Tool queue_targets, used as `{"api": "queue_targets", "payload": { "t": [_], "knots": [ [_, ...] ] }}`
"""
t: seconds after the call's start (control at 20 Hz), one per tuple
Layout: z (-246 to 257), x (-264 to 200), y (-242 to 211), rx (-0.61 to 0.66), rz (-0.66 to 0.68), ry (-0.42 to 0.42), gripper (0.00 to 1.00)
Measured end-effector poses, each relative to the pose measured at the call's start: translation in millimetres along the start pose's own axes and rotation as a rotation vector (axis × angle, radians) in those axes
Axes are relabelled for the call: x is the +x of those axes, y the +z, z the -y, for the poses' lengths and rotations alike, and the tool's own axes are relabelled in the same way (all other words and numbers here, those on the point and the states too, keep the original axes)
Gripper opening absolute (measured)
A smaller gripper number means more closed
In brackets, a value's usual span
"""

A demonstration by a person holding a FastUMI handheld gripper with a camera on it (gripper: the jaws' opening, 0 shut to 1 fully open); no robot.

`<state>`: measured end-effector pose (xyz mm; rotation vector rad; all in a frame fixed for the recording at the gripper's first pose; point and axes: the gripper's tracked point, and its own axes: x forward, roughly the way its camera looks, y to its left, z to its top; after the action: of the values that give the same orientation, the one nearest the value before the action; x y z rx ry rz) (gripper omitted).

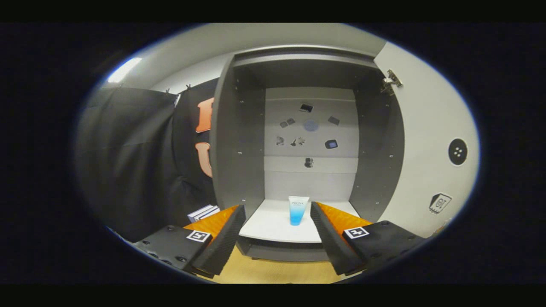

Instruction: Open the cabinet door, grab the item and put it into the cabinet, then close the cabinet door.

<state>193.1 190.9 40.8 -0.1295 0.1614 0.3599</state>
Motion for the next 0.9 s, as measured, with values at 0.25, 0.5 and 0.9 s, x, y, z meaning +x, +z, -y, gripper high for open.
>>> {"api": "queue_targets", "payload": {
  "t": [0.25, 0.5, 0.9],
  "knots": [
    [-13, -97, 4, -0.007, 0.034, 0.099, 0.98],
    [-16, -194, -11, 0.0, 0.029, 0.229, 0.98],
    [64, -329, -48, 0.067, -0.003, 0.219, 0.98]
  ]
}}
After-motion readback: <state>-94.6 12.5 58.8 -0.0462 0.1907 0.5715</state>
